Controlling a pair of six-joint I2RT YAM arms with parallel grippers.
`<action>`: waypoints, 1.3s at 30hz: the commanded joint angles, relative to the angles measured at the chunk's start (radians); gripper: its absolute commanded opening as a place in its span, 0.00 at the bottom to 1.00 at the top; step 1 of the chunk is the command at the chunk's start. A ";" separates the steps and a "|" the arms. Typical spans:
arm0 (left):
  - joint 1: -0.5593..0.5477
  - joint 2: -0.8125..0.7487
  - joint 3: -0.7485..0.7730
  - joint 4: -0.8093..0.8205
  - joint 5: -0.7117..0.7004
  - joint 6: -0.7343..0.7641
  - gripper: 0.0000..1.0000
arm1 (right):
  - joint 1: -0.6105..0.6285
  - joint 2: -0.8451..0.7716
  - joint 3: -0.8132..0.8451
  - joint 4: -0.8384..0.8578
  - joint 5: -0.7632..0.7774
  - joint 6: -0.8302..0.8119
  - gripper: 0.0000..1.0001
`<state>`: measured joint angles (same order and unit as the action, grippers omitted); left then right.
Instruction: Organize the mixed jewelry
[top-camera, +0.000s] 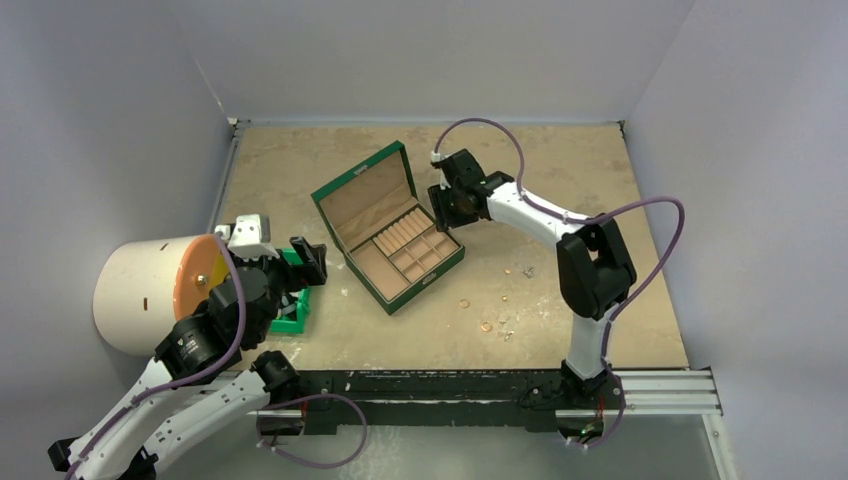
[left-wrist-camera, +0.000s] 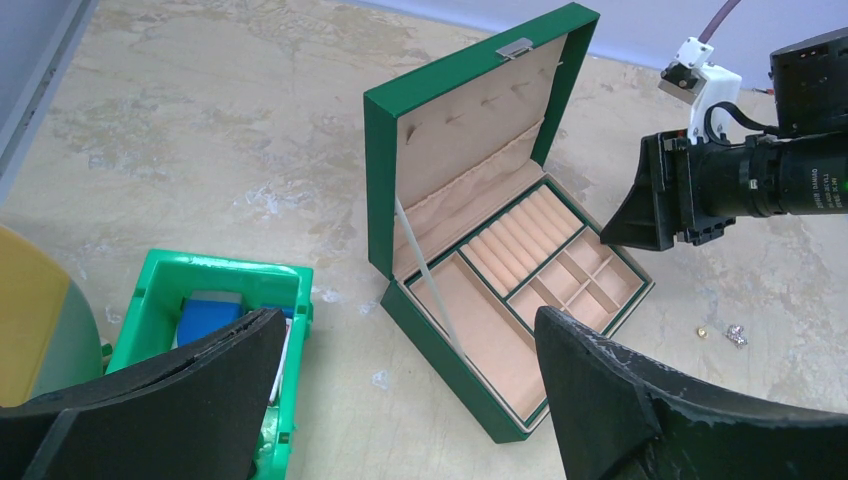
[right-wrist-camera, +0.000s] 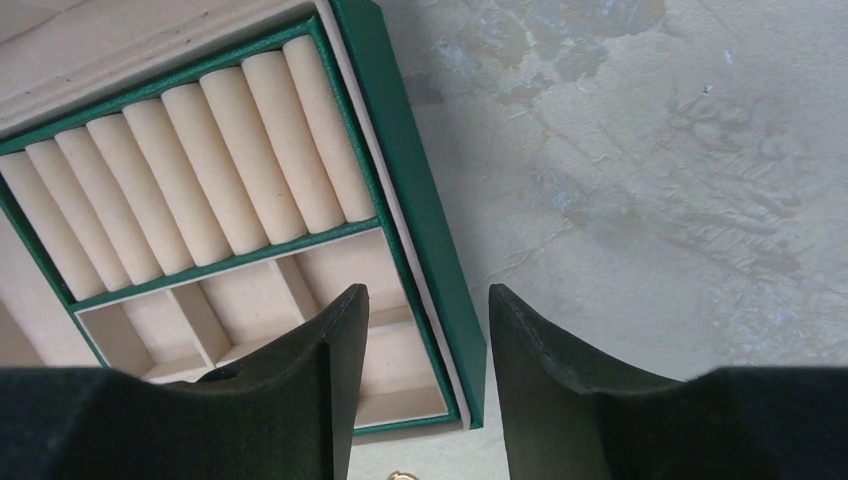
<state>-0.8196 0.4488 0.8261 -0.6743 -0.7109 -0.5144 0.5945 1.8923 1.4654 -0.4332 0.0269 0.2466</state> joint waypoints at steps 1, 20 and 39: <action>0.000 0.005 0.019 0.027 -0.012 -0.012 0.96 | -0.007 0.006 0.021 0.032 -0.051 -0.018 0.50; 0.000 0.003 0.019 0.025 -0.017 -0.013 0.96 | -0.010 0.051 0.012 0.027 -0.072 -0.008 0.21; -0.001 -0.001 0.019 0.024 -0.018 -0.013 0.96 | -0.025 -0.077 -0.137 0.026 0.183 0.200 0.00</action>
<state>-0.8196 0.4496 0.8261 -0.6750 -0.7116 -0.5144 0.5922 1.8942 1.3800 -0.3973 0.0937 0.3458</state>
